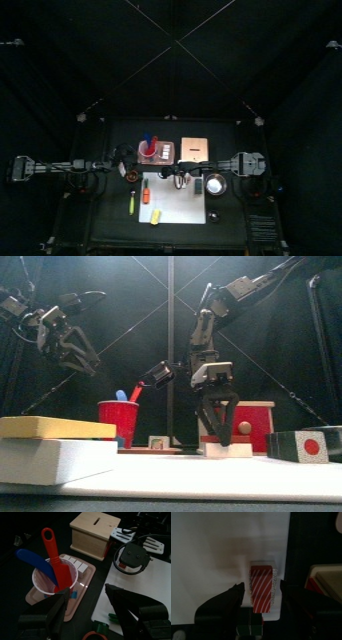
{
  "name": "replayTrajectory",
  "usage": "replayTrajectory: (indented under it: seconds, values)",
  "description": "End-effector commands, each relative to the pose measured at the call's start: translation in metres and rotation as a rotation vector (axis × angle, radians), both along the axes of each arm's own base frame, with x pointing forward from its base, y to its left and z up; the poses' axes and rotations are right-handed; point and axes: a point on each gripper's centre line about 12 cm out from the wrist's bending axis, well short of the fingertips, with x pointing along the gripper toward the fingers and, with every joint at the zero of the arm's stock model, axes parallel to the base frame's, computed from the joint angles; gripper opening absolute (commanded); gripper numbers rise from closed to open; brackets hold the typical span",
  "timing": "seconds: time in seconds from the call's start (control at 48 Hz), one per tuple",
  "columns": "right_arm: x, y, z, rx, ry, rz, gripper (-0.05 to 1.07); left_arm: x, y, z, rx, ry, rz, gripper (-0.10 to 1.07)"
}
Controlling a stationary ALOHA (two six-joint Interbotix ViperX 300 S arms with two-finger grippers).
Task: Move assembled salmon sushi to top of cutting board
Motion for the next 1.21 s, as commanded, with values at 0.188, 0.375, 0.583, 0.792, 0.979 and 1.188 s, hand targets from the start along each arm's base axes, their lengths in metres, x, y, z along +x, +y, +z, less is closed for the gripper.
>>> replayTrajectory:
  seconds: [0.188, 0.375, 0.583, 0.792, 0.979, 1.188]
  values:
    - [0.006, 0.001, 0.025, -0.005, -0.058, -0.003, 0.95, 0.001, 0.003, 0.003, -0.006, -0.011, 0.014, 0.93]
    - [0.004, 0.011, 0.054, -0.003, -0.117, -0.003, 0.95, 0.002, 0.003, 0.005, -0.005, -0.016, 0.014, 0.93]
    - [0.003, 0.025, 0.083, 0.048, -0.22, -0.012, 0.95, 0.005, 0.002, 0.011, -0.011, -0.033, 0.005, 0.93]
    - [-0.002, 0.037, 0.104, 0.087, -0.371, -0.027, 0.95, 0.01, -0.005, 0.016, -0.027, -0.056, -0.057, 0.93]
    - [-0.011, 0.044, 0.129, 0.147, -0.554, -0.081, 0.94, 0.014, -0.01, 0.022, -0.036, -0.075, -0.102, 0.93]
    - [-0.03, 0.046, 0.121, 0.151, -0.678, -0.122, 0.94, 0.018, -0.014, 0.029, -0.032, -0.093, -0.137, 0.93]
